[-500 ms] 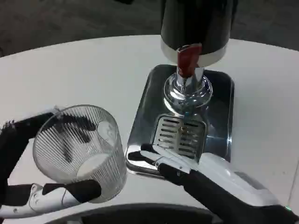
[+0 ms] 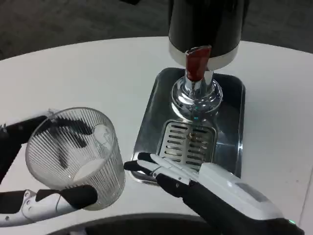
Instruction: Grasp the cup under the faucet to collect the drink, then remove the cup.
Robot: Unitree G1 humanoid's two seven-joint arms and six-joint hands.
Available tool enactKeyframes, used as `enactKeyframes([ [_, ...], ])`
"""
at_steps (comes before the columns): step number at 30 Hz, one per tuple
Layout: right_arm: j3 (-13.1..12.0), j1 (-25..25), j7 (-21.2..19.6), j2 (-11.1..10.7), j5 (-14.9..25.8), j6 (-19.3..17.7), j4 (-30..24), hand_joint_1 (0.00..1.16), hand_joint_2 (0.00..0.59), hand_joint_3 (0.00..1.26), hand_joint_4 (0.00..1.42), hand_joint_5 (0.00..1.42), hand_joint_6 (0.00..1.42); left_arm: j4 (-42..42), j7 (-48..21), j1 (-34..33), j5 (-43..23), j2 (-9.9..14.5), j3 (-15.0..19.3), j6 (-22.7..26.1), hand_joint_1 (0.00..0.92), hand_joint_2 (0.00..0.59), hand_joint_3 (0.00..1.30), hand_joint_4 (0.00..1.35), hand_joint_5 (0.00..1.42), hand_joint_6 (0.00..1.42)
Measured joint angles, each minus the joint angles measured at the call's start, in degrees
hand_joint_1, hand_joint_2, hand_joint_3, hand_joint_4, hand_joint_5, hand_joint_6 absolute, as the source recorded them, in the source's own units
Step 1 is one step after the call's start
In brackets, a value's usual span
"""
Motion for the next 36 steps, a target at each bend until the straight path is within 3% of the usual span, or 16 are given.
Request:
enactKeyframes([
  [21, 0.98, 0.02, -1.36, -0.03, -1.17, 1.03, -0.01, 0.67, 0.452, 0.10, 0.00, 0.00, 0.00, 3.40, 0.29, -2.55, 0.44, 0.11, 0.15, -0.09, 0.676, 0.309, 0.85, 0.88, 0.88, 0.50],
  [26, 1.31, 0.80, -1.76, -0.02, -1.71, 1.02, -0.16, 0.67, 0.452, 0.10, 0.00, 0.00, 0.00, 6.50, 1.09, -5.07, 1.43, 1.29, 0.94, -0.29, 0.676, 0.309, 0.85, 0.88, 0.88, 0.50],
  [36, -2.96, 3.80, -2.49, -0.33, -1.53, 0.22, -0.50, 0.67, 0.452, 0.10, 0.00, 0.00, 0.00, 9.48, 2.25, -6.39, 3.09, 2.57, 2.18, -1.15, 0.676, 0.309, 0.85, 0.88, 0.88, 0.50],
])
